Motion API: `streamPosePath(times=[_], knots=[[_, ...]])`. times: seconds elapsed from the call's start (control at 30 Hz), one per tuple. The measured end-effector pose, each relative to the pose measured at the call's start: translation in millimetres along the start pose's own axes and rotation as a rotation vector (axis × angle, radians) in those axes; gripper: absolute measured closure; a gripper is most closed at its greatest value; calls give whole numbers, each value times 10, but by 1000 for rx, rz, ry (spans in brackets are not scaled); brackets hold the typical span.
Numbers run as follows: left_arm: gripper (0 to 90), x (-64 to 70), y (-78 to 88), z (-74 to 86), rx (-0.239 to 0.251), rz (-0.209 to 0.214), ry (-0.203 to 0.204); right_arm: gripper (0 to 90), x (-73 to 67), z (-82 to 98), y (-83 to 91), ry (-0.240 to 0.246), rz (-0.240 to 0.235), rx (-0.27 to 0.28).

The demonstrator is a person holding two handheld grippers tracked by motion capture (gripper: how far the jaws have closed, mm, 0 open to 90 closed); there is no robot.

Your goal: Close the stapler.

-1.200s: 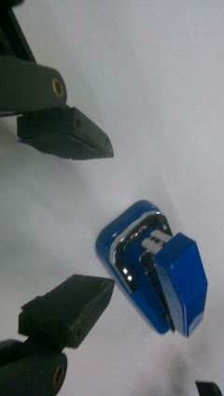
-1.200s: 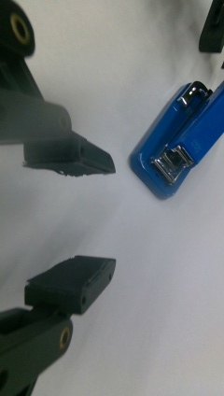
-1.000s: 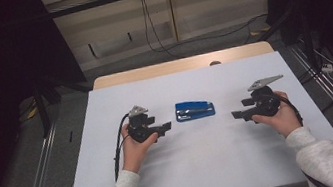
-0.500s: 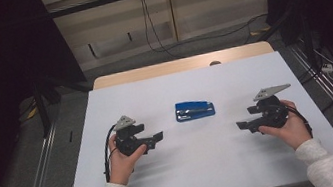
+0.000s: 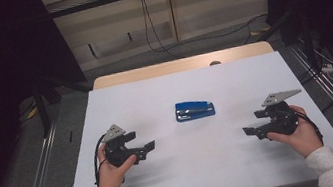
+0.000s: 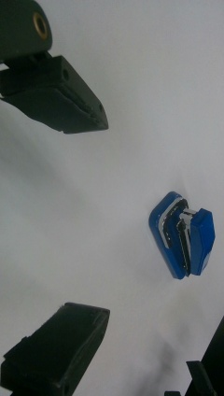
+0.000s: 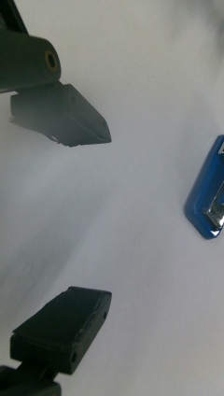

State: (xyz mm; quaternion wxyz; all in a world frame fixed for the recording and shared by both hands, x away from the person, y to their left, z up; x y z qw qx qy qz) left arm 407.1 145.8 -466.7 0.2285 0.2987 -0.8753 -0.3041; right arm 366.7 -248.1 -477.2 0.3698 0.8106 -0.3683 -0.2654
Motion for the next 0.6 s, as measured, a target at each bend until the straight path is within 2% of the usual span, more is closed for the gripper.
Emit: streamPosePath(times=[0.23,0.3,0.5,0.6], knots=[[88,-2,111,75,13,-6,8,186,-18,67,55,-10,-6,9],[86,-11,144,130,4,-18,-5,180,-23,93,65,-9,-4,5],[84,-81,295,279,18,-23,22,166,-42,156,114,-7,-6,12],[80,-98,325,306,22,-28,21,163,-42,168,119,-7,-6,13]])
Point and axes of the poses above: each handheld gripper's, and its own axes: y roughly backward along the jaws, z roughly out of its underside, x roughly to its right, the point moved 7 cm from there along -y, roughly forward along the jaws, and after that the axes turned 11 degrees about -x, right-handed, at the moved point
